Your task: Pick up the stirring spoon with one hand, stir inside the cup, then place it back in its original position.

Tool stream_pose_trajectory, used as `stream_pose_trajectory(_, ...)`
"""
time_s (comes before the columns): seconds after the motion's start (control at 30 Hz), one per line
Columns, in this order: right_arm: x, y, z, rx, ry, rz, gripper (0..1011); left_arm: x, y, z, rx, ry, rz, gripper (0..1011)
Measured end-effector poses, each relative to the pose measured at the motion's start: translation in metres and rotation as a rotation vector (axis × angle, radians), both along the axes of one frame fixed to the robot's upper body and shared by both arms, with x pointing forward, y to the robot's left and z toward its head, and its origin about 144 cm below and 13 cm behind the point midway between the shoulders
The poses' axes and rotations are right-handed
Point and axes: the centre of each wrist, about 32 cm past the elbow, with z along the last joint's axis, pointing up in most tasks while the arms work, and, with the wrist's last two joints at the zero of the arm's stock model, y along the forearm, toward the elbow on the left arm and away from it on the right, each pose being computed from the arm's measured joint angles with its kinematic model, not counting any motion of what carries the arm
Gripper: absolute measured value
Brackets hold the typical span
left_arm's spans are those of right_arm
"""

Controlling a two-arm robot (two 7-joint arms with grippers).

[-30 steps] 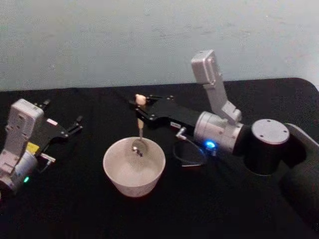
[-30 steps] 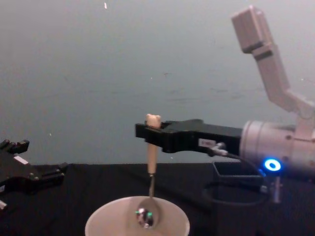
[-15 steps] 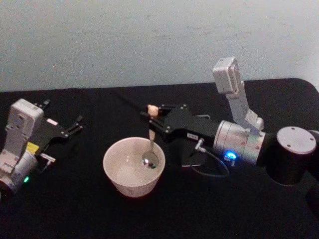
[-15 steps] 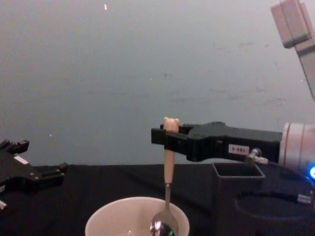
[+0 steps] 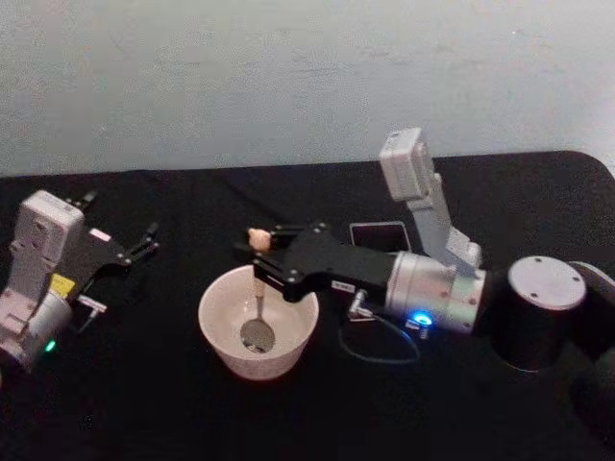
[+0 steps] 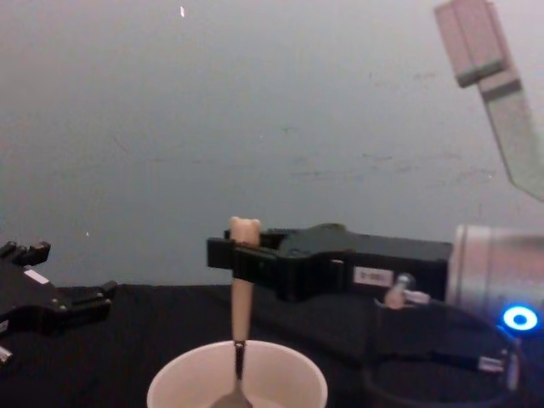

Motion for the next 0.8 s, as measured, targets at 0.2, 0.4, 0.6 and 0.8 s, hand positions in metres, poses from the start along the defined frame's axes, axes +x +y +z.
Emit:
stream_pose_trajectory(0.2, 0.009, 0.015, -0.002, 0.000, -0.009, -0.019, 213, 0.000, 0.000, 0.000, 0.000, 0.000, 0.000, 1001)
stream_pose_trajectory(0.4, 0.021, 0.023, -0.006, -0.020, -0.014, -0.060, 213, 0.000, 0.000, 0.000, 0.000, 0.000, 0.000, 1001)
stream_pose_trajectory(0.6, 0.029, 0.023, -0.009, -0.030, -0.014, -0.099, 213, 0.000, 0.000, 0.000, 0.000, 0.000, 0.000, 1001)
stream_pose_trajectory(0.8, 0.029, 0.014, -0.009, -0.036, -0.015, -0.117, 213, 0.000, 0.000, 0.000, 0.000, 0.000, 0.000, 1001)
